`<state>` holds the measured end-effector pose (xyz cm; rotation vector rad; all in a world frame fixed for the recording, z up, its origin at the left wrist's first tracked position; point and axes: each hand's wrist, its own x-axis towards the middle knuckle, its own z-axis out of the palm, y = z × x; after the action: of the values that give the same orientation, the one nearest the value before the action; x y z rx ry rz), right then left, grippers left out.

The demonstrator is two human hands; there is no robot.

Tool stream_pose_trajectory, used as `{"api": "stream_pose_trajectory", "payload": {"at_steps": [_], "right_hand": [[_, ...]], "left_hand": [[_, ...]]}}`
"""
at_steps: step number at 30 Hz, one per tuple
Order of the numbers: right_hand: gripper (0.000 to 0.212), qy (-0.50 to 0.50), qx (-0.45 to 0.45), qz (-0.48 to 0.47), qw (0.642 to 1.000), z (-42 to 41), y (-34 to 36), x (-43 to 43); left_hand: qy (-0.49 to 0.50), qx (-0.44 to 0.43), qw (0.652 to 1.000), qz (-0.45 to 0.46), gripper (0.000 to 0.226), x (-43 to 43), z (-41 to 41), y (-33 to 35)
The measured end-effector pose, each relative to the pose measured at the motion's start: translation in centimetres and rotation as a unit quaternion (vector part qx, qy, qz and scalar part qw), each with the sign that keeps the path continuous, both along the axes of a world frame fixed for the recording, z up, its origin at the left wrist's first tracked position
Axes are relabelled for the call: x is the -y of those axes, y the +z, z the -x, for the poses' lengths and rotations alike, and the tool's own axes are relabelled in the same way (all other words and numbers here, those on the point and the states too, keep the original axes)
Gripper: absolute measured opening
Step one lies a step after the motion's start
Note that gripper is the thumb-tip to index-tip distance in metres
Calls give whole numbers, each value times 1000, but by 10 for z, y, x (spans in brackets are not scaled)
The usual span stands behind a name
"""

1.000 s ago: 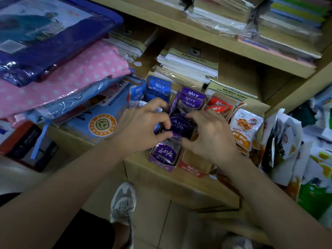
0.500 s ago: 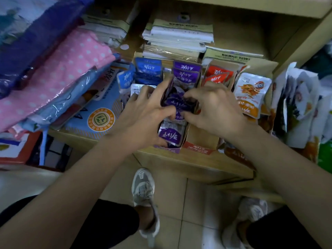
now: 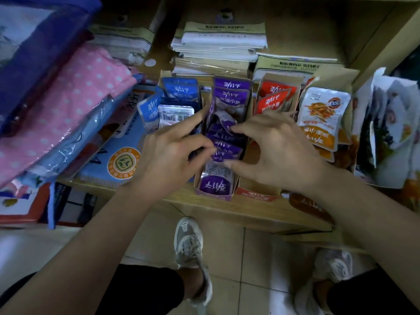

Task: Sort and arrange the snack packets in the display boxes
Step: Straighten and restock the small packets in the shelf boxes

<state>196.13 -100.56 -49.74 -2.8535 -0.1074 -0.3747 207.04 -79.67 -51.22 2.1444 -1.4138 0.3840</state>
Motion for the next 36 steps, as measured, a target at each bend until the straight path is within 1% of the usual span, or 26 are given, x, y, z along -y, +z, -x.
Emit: {"api": "stream_pose_trajectory", "payload": {"at_steps": [2, 5, 7, 8, 9, 10, 11, 12, 13, 15, 16, 17, 19, 20, 21, 23, 25, 28, 31, 33, 35, 36], "right_hand": [[78, 5, -2, 12, 1000, 0, -1, -2], [63, 5, 10, 36, 999, -2, -4, -5], [58, 1, 12, 44, 999, -2, -5, -8], [57, 1, 13, 48, 999, -2, -6, -10], [58, 1, 17, 53, 998, -1, -6, -12], [59, -1, 21, 56, 998, -1, -7, -14], [62, -4, 22, 59, 998, 0, -7, -15], [65, -8, 22, 60, 998, 1, -6, -16], [68, -10, 20, 62, 998, 2, -5, -17], [74, -4, 10, 61, 998, 5, -2, -21], [75, 6, 2, 57, 998, 6, 0, -23], [74, 21, -5, 50, 999, 8, 1, -27], [68, 66, -24, 36, 997, 9, 0, -35], [64, 87, -40, 33, 995, 8, -1, -38], [60, 101, -57, 31, 993, 8, -2, -40], [52, 111, -87, 28, 990, 7, -2, -44], [47, 116, -116, 45, 985, 8, -2, -47], [46, 117, -136, 53, 982, 15, 0, -49], [42, 102, -150, 43, 982, 21, 7, -49], [39, 95, -146, 36, 984, 26, 9, -49], [44, 94, -150, 39, 984, 32, 10, -50], [50, 95, -150, 37, 983, 34, 11, -51]], "left_hand": [[20, -31, 999, 26, 23, 1, 1, 0], [12, -116, 993, 30, 19, -4, -4, 6], [-8, -163, 986, 24, 23, -12, -10, 17], [-9, -192, 980, 42, 23, -16, -13, 23], [1, -218, 973, 78, 18, -21, -15, 30], [20, -229, 965, 124, 10, -24, -17, 36], [47, -219, 961, 162, 5, -28, -22, 40], [86, -184, 963, 178, 9, -32, -28, 42], [125, -135, 969, 166, 16, -36, -36, 42], [175, -42, 981, 78, 39, -41, -53, 39], [181, -39, 982, 29, 51, -44, -58, 37], [176, -79, 981, -11, 59, -45, -61, 34], [131, -194, 970, -56, 62, -44, -60, 27], [106, -229, 965, -69, 60, -43, -59, 24], [94, -237, 964, -77, 57, -43, -58, 23], [98, -211, 970, -76, 48, -43, -61, 27], [104, -214, 968, -77, 43, -44, -62, 36], [108, -261, 956, -81, 48, -49, -58, 42], [100, -294, 949, -52, 55, -60, -50, 33], [100, -313, 944, -26, 65, -63, -45, 24], [123, -316, 941, -2, 67, -60, -41, 18], [144, -299, 943, 11, 67, -56, -40, 16]]}}
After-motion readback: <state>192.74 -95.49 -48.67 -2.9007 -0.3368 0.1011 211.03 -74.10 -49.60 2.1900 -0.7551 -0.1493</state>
